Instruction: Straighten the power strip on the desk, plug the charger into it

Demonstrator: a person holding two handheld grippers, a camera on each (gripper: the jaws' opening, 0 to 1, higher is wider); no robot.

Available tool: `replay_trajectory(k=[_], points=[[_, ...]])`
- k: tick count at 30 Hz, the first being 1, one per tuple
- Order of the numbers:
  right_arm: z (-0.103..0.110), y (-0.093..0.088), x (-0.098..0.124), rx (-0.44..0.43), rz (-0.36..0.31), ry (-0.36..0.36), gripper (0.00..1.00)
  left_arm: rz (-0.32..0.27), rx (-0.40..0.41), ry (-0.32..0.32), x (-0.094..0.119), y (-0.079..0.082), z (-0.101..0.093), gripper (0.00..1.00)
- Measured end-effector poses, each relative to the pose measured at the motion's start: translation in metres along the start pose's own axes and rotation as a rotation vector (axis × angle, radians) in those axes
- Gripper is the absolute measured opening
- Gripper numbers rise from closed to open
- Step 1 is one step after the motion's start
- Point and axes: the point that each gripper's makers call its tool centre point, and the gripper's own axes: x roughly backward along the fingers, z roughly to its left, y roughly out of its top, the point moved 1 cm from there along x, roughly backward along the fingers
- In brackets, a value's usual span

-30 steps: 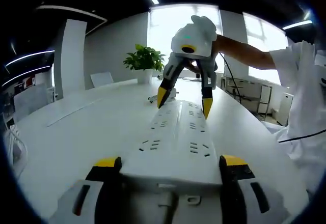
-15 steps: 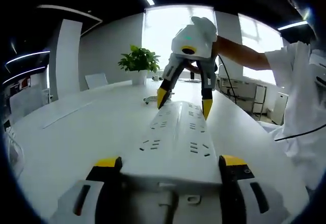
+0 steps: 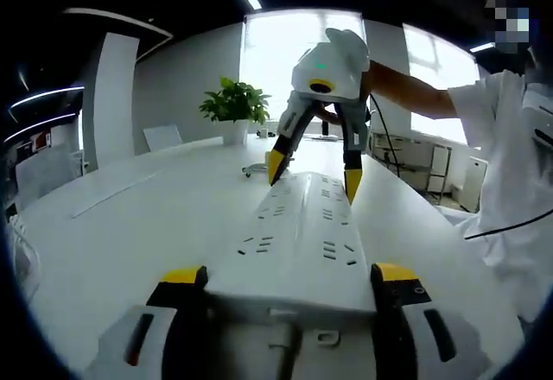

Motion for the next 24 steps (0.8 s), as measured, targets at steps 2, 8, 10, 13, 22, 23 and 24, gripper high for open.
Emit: replay_trajectory(k=[2,8,10,13,22,23,24], points=[[0.0000,-0.0001,-0.0001,-0.001,0.001,0.001,0.62,-0.001,0.000,-0.001,-0.0001,0.0001,0.0002,0.78],[-0.0008,0.0009,-0.0027,0.012,-0.006,0.039,0.63,-0.002,-0.001,-0.002,-0.0001,0.0003,-0.0009,0.78],[-0.0005,0.0024,-0.0044,-0.006,-0.019,0.052,0.65,-0.002,0.000,-0.002,-0.0001,0.0003,-0.0009,0.78],[-0.0001,0.0038,-0.0055,-0.022,-0.016,0.058,0.65,-0.002,-0.001,-0.002,-0.0001,0.0003,-0.0004,0.78],[0.0005,0.0033,-0.0057,-0.017,-0.008,0.066,0.65,0.016,-0.002,-0.002,-0.0001,0.0001,0.0004,0.78],[0.0005,0.0032,-0.0055,-0.015,-0.013,0.066,0.65,0.018,0.000,-0.003,-0.0002,0.0004,0.0006,0.78],[0.0003,0.0034,-0.0055,-0.014,-0.016,0.065,0.65,0.020,0.005,-0.004,0.0000,0.0009,0.0008,0.78]])
